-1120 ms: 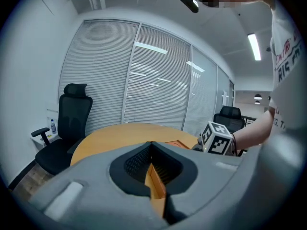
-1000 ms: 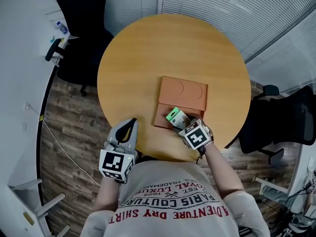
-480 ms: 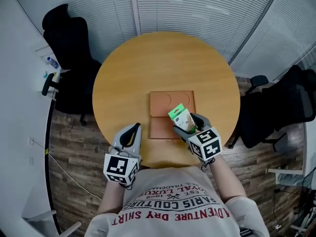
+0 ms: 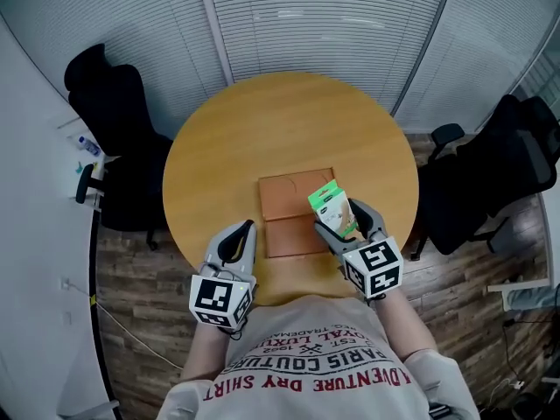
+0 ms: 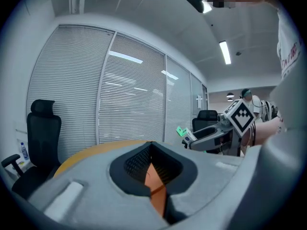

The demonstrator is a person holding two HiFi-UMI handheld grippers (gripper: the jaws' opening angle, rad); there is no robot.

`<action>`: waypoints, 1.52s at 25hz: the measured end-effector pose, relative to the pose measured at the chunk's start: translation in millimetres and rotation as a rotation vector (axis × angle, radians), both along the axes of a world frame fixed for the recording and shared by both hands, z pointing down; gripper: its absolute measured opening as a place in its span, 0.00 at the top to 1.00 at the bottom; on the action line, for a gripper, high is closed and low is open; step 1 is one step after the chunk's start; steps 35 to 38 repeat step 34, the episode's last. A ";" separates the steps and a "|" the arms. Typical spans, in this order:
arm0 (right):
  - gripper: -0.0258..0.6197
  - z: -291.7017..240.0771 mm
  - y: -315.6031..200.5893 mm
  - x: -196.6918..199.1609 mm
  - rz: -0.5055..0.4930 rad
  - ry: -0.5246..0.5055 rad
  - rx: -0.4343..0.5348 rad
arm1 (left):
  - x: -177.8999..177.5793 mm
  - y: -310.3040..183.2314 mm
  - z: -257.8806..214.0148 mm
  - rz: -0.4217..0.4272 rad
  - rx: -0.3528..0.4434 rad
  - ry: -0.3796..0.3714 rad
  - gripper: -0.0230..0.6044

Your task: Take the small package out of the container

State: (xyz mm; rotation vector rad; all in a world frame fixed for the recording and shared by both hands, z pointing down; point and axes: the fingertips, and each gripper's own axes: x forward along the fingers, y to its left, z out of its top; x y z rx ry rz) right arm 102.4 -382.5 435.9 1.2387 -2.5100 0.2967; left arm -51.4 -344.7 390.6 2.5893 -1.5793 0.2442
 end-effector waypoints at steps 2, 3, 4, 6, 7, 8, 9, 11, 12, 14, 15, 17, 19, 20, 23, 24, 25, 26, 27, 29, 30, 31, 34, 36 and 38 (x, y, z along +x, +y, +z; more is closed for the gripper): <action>0.41 -1.2 -0.7 3.4 0.016 -0.006 0.006 | 3.2 -0.5 0.0 0.009 0.001 0.002 0.95; 0.41 -2.1 -0.9 4.0 0.021 -0.007 0.010 | 4.0 -0.6 0.1 0.012 0.001 0.003 0.95; 0.41 -3.1 -0.8 3.8 0.023 -0.006 0.015 | 4.3 -0.5 0.1 0.015 0.001 0.003 0.95; 0.41 -4.2 0.0 2.6 0.021 -0.002 0.023 | 4.5 -0.5 0.1 0.015 0.002 0.005 0.95; 0.41 -4.3 0.4 2.1 0.018 0.002 0.026 | 4.8 -0.6 0.2 0.013 0.002 0.006 0.95; 0.41 -4.1 0.7 2.0 0.015 0.005 0.028 | 5.3 -0.9 0.3 0.011 0.002 0.007 0.95; 0.41 -3.8 0.9 1.8 0.011 0.008 0.029 | 5.9 -1.2 0.4 0.009 0.001 0.008 0.95; 0.41 -4.0 1.2 1.6 0.007 0.006 0.029 | 7.1 -1.7 0.3 0.006 0.001 0.009 0.95; 0.41 -4.7 1.3 1.5 0.005 0.004 0.030 | 7.7 -2.0 0.1 0.004 0.001 0.009 0.95; 0.41 -6.9 1.5 1.0 0.002 -0.001 0.036 | 8.4 -2.2 -0.3 0.001 0.002 0.008 0.95; 0.41 -8.3 1.7 0.7 0.000 -0.004 0.040 | 8.6 -2.2 -0.5 0.000 0.002 0.008 0.95; 0.41 -11.5 2.7 0.5 -0.001 -0.014 0.048 | 8.9 -1.7 -0.8 -0.003 0.003 0.008 0.95; 0.41 -13.9 3.7 0.4 -0.002 -0.024 0.053 | 9.2 -1.1 -1.3 -0.004 0.005 0.008 0.95; 0.41 -14.7 4.0 0.4 -0.002 -0.026 0.055 | 9.4 -1.0 -1.5 -0.005 0.006 0.008 0.95; 0.41 -14.1 3.6 0.8 -0.005 -0.022 0.056 | 10.2 -1.0 -1.8 -0.005 0.007 0.007 0.95; 0.41 -13.2 3.1 1.2 -0.004 -0.019 0.054 | 10.6 -1.1 -1.8 -0.005 0.008 0.007 0.95; 0.41 -12.3 2.6 1.7 -0.004 -0.017 0.053 | 11.0 -1.1 -1.8 -0.004 0.008 0.006 0.95; 0.41 -11.5 2.2 2.2 -0.003 -0.017 0.051 | 11.5 -0.9 -1.6 -0.004 0.007 0.005 0.95; 0.41 -10.9 2.1 2.7 -0.002 -0.019 0.048 | 12.0 -0.8 -1.3 -0.003 0.006 0.005 0.95; 0.41 -10.0 1.7 4.4 0.001 -0.025 0.044 | 13.0 -0.8 -0.8 -0.004 0.005 0.003 0.95; 0.41 -9.6 1.4 5.6 0.004 -0.029 0.041 | 13.7 -1.0 -0.8 -0.005 0.005 0.003 0.95; 0.41 -9.4 1.1 7.2 0.007 -0.032 0.039 | 14.6 -1.2 -0.9 -0.006 0.005 0.003 0.95; 0.41 -9.9 0.0 12.6 0.014 -0.037 0.037 | 18.5 -1.9 -1.2 -0.008 0.005 0.002 0.95; 0.41 -9.9 0.0 12.6 0.014 -0.037 0.037 | 18.5 -1.9 -1.2 -0.008 0.005 0.002 0.95; 0.41 -9.9 0.0 12.6 0.014 -0.037 0.037 | 18.5 -1.9 -1.2 -0.008 0.005 0.002 0.95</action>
